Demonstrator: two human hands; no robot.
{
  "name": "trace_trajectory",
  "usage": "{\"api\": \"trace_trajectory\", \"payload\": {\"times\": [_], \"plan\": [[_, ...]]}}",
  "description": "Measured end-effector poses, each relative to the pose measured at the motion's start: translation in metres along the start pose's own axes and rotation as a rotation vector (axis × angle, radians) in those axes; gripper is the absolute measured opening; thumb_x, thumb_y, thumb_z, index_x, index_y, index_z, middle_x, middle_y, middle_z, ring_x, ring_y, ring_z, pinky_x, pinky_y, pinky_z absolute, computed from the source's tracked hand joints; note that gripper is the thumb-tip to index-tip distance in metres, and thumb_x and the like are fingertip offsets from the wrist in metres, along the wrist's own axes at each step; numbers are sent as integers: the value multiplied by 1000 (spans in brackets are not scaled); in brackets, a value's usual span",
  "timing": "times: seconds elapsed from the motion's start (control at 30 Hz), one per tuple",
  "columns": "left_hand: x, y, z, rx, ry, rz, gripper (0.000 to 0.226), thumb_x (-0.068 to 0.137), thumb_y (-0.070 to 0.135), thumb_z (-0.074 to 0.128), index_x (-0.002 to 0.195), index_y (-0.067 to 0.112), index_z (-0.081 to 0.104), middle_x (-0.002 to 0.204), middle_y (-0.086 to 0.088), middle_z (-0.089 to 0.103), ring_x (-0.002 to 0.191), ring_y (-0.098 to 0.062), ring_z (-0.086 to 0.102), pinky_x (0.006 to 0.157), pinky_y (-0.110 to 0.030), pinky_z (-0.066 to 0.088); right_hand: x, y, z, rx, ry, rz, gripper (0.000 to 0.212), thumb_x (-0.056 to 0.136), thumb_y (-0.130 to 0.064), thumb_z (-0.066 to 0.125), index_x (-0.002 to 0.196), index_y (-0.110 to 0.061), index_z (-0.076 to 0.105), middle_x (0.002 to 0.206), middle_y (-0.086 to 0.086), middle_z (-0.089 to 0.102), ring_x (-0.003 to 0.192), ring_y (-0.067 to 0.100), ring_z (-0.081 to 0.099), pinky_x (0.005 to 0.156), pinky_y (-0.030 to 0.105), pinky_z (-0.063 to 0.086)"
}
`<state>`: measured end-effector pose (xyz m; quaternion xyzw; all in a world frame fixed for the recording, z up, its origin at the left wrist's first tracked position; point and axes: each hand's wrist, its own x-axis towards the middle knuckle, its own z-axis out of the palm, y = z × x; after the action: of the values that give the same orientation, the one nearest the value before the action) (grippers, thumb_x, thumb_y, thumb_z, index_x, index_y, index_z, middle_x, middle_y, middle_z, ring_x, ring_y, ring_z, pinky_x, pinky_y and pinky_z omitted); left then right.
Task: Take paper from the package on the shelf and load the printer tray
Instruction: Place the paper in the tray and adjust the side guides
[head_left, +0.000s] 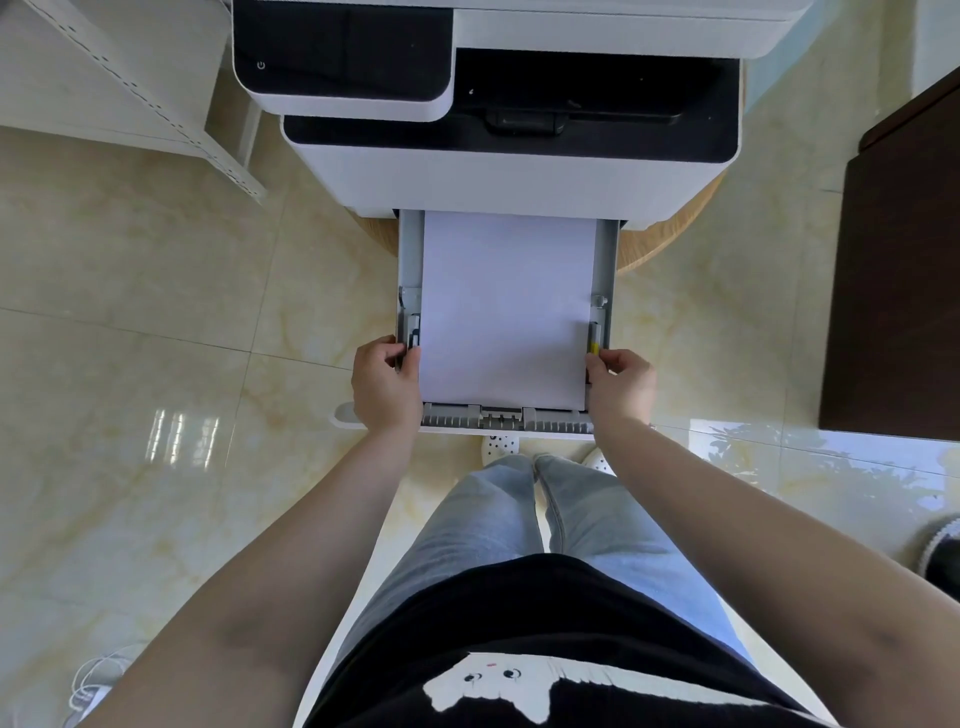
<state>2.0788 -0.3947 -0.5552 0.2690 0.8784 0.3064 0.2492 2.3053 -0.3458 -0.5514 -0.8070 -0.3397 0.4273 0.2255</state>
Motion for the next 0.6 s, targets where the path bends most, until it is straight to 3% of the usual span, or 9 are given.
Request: {"api": "trace_trajectory", "payload": {"times": [0.2, 0.47, 0.6], "plan": [[2, -1, -1, 5, -4, -13, 18, 86, 19, 66, 99, 5, 68, 114, -7, 67, 97, -24, 65, 75, -26, 42, 3, -1, -1, -5, -6, 10, 12, 86, -26, 61, 87, -14, 63, 75, -1, 63, 68, 23, 59, 68, 35, 49], [5, -2, -3, 1, -28, 11, 19, 85, 20, 68, 96, 5, 68, 115, -7, 67, 96, -24, 65, 77, -24, 42, 4, -2, -4, -14, -8, 4, 15, 87, -25, 62, 88, -10, 63, 70, -3, 60, 59, 14, 54, 53, 26, 42], [6, -4, -6, -28, -44, 27, 21, 83, 23, 71, 91, 3, 72, 111, -6, 68, 86, -15, 63, 72, -11, 38, 4, -2, -6, 18, -19, 4, 17, 85, -27, 64, 82, -10, 63, 68, -2, 59, 57, 14, 51, 52, 24, 40]]}}
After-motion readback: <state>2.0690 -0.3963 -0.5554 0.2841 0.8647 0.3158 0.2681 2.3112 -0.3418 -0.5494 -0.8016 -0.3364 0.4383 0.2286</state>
